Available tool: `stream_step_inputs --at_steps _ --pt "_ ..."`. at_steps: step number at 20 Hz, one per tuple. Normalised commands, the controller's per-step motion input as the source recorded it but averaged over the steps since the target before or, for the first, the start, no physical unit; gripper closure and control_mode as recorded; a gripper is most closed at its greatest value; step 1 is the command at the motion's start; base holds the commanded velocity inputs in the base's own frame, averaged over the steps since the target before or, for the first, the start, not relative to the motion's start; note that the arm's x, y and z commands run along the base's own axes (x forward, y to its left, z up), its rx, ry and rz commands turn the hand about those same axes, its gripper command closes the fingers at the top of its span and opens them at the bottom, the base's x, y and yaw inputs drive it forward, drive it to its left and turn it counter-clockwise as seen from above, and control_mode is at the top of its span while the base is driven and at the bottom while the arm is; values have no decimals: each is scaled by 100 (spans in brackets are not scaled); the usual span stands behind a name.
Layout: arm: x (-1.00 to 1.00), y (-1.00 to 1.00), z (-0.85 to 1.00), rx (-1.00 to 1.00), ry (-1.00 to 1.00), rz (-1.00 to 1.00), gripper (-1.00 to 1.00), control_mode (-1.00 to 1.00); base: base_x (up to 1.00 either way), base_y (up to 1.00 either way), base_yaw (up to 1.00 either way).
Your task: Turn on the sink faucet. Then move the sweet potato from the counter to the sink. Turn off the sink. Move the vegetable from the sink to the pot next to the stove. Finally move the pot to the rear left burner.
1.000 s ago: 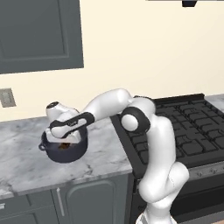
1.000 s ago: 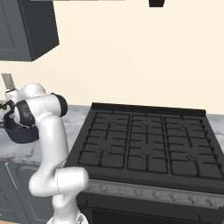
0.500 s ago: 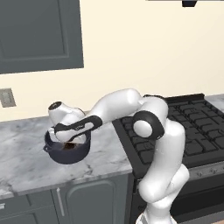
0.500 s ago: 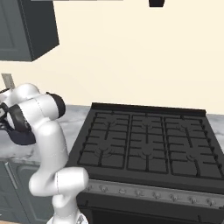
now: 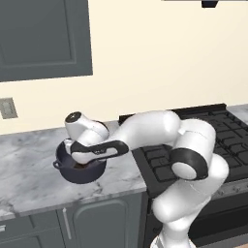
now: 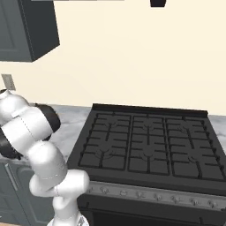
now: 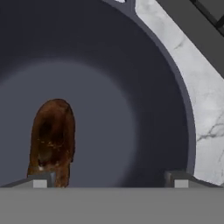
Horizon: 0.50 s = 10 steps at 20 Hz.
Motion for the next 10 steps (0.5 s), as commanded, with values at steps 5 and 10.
stream_step_inputs --at_steps 5,10 --pt "-18 -50 32 9 0 -7 -100 -100 0 0 0" --pt "-2 -35 26 7 0 -2 -100 -100 0 0 0"
